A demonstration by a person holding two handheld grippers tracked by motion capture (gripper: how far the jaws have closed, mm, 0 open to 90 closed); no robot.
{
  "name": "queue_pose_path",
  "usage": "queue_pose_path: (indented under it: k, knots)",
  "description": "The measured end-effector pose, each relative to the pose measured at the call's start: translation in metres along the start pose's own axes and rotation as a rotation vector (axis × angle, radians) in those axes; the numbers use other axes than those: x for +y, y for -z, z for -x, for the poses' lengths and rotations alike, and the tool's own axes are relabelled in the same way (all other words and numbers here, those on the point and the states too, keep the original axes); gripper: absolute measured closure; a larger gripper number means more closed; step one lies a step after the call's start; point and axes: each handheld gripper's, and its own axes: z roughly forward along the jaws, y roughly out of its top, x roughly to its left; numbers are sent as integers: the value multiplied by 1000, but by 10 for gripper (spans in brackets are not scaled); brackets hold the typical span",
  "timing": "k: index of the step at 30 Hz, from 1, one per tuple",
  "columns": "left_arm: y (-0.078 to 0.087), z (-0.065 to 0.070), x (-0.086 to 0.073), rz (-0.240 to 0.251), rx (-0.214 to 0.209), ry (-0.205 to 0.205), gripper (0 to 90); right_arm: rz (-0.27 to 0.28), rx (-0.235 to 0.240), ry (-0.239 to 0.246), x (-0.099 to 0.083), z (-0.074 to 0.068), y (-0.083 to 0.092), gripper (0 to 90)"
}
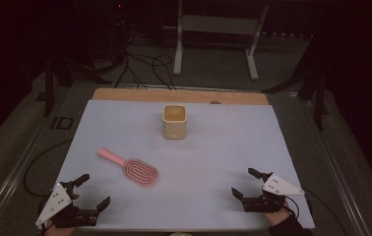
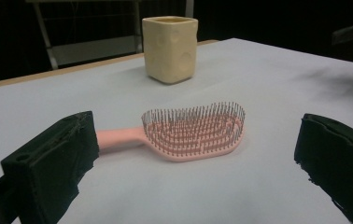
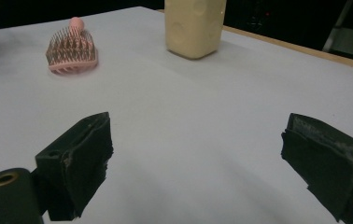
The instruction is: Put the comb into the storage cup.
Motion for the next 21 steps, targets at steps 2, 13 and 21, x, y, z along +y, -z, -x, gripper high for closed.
queue_pose_path:
  k: [2,13,21]
  knots:
    - [-1,0,-1,-1,-4,-2,2,4,3,4,-1,1,1,83]
    - [-4,1,0,-8,-22,-19,2,17,12,0,0,-1,1,82]
    - [-2,5,5,-7,-32,-35,2,39,-1,2,4,-5,5,83]
